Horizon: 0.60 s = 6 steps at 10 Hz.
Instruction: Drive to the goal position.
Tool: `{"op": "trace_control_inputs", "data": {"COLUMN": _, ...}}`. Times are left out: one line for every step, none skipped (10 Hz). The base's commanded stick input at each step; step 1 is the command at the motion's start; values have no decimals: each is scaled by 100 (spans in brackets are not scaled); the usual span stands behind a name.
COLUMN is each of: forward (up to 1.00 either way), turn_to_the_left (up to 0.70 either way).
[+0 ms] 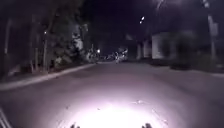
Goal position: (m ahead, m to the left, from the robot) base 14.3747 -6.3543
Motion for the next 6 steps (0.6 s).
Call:
{"op": "trace_control_inputs", "data": {"forward": 85, "turn_to_the_left": 0}}
{"op": "trace_control_inputs", "data": {"forward": 85, "turn_to_the_left": 0}}
{"op": "trace_control_inputs", "data": {"forward": 85, "turn_to_the_left": 0}}
{"op": "trace_control_inputs", "data": {"forward": 85, "turn_to_the_left": 0}}
{"op": "trace_control_inputs", "data": {"forward": 85, "turn_to_the_left": 0}}
{"op": "trace_control_inputs", "data": {"forward": 85, "turn_to_the_left": 0}}
